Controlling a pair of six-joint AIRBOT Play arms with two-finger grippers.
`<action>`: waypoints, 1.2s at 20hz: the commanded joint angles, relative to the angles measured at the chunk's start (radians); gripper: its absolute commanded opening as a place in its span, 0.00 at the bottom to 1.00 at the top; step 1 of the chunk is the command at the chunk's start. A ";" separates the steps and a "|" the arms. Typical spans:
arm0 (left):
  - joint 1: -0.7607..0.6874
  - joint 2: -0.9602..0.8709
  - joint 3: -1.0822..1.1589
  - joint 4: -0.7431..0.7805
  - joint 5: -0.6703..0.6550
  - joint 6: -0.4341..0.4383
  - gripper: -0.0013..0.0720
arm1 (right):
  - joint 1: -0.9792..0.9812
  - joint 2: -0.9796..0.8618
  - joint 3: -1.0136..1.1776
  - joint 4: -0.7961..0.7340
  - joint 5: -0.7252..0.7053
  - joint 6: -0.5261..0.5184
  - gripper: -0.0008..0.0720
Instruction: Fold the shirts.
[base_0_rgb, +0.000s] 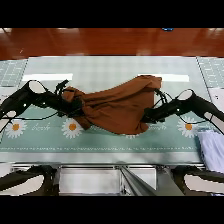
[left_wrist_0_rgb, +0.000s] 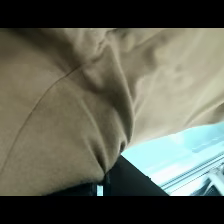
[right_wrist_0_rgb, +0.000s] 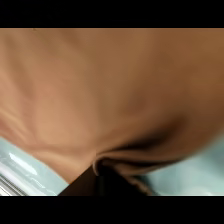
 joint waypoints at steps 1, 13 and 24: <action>0.010 0.040 0.005 -0.043 0.041 0.007 0.04 | 0.031 -0.003 0.088 0.017 0.000 -0.041 0.04; 0.187 0.369 0.484 -0.307 0.037 0.153 0.04 | -0.137 0.285 0.943 -0.008 0.103 0.031 0.04; 0.200 0.587 1.022 -0.270 -0.073 0.129 0.04 | -0.138 0.661 1.228 -0.381 0.130 0.085 0.04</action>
